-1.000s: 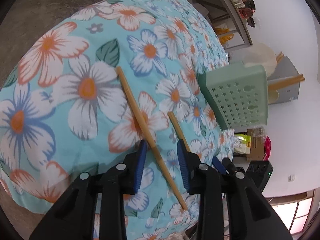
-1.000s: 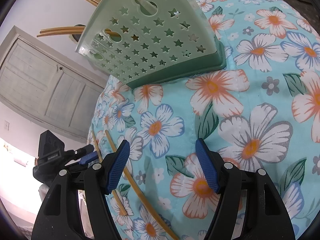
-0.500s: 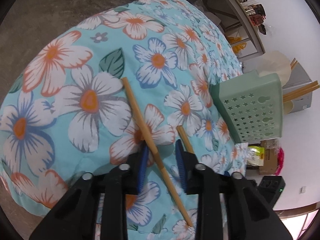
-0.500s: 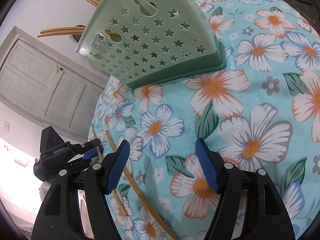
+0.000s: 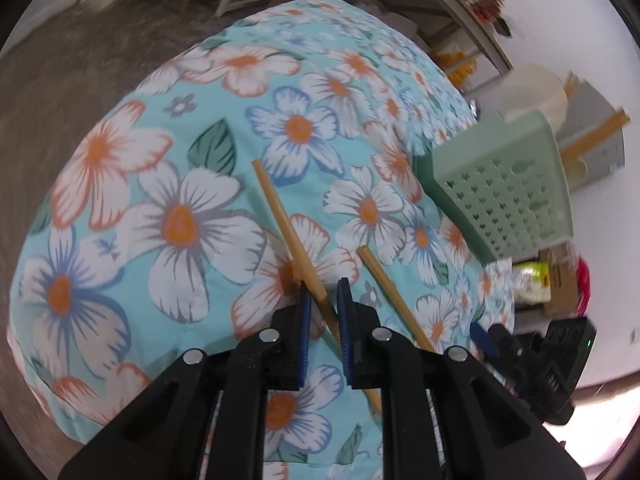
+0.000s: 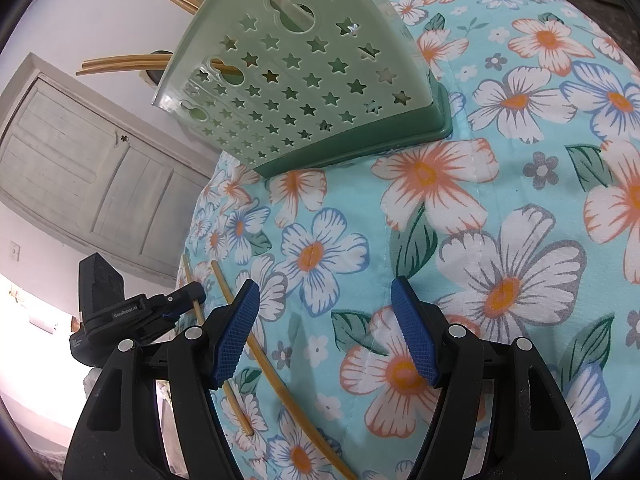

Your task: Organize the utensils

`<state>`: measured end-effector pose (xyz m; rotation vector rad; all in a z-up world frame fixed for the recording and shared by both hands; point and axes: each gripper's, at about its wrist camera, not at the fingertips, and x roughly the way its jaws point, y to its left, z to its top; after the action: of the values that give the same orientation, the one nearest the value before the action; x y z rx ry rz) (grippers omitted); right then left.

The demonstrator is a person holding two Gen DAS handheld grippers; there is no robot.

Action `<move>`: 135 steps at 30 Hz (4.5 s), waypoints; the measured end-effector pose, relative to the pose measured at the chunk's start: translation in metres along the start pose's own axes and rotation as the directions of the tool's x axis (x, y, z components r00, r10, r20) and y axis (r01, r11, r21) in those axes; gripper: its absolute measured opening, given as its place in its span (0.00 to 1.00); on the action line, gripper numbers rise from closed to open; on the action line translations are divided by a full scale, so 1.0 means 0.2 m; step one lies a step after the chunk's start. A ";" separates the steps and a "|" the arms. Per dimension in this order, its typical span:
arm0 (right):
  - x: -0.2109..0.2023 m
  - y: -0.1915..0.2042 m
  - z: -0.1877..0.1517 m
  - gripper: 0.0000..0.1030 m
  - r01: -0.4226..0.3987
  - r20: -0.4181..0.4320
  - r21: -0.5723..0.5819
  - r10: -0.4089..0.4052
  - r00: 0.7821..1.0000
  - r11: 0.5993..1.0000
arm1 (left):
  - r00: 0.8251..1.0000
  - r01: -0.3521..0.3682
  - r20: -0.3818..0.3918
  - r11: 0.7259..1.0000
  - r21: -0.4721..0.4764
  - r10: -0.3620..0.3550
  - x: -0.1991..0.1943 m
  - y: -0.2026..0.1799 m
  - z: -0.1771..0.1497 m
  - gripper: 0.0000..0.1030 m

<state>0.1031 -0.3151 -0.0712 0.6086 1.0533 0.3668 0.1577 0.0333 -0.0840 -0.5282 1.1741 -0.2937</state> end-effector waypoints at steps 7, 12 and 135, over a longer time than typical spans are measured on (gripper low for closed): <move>0.01 0.01 0.00 0.64 0.013 -0.001 -0.022 -0.013 1.000 1.000 | 0.999 -0.041 0.017 0.994 0.103 0.040 -0.03 -0.01 0.02 0.13; 0.00 0.06 0.00 0.63 0.021 0.001 -0.084 -0.021 1.000 0.996 | 0.996 -0.087 0.035 0.983 0.161 0.082 -0.02 -0.04 0.01 0.13; -0.78 0.39 0.49 0.04 0.063 0.426 -0.288 0.069 0.902 0.956 | 0.837 0.035 0.436 0.827 0.561 -0.331 -0.28 -1.20 0.31 0.40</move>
<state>0.1188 -0.3690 0.1212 0.3949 0.5536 0.3623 0.2067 -0.1281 0.1066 -0.2001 0.4658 -0.5928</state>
